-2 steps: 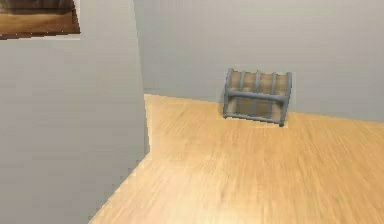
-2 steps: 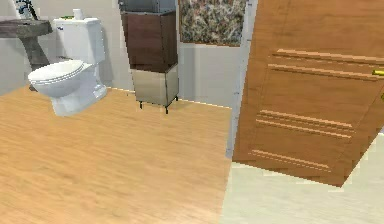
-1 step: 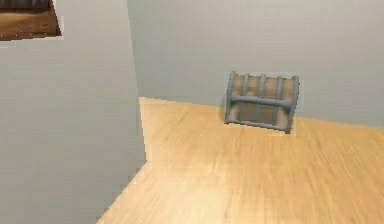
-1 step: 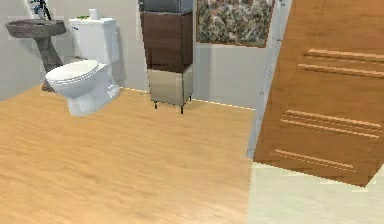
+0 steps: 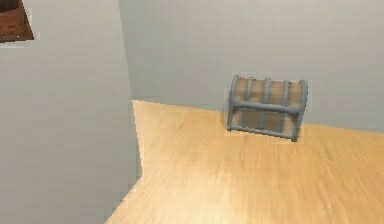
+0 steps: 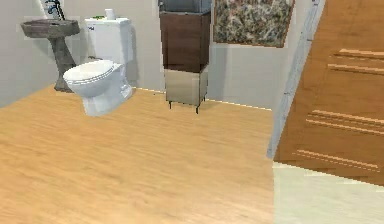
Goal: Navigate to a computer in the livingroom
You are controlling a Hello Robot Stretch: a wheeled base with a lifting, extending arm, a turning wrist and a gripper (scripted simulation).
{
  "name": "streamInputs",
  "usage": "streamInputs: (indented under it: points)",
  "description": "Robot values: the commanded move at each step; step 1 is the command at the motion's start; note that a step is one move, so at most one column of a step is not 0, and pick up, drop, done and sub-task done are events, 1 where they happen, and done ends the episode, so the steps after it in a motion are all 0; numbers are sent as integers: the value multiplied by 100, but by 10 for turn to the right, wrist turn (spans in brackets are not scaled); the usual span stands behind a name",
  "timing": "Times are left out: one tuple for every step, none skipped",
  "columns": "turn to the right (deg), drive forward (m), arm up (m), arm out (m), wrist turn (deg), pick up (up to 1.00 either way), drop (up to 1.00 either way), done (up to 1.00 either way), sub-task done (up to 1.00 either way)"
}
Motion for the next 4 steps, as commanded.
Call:
streamInputs:
  points:
    - [420, 0, 0, 0, 0, 0, 0, 0, 0]
    - [0, 10, 0, 0, 0, 0, 0, 0, 0]
    - [-420, 0, 0, 0, 0, 0, 0, 0, 0]
    - [0, 100, 0, 0, 0, 0, 0, 0, 0]
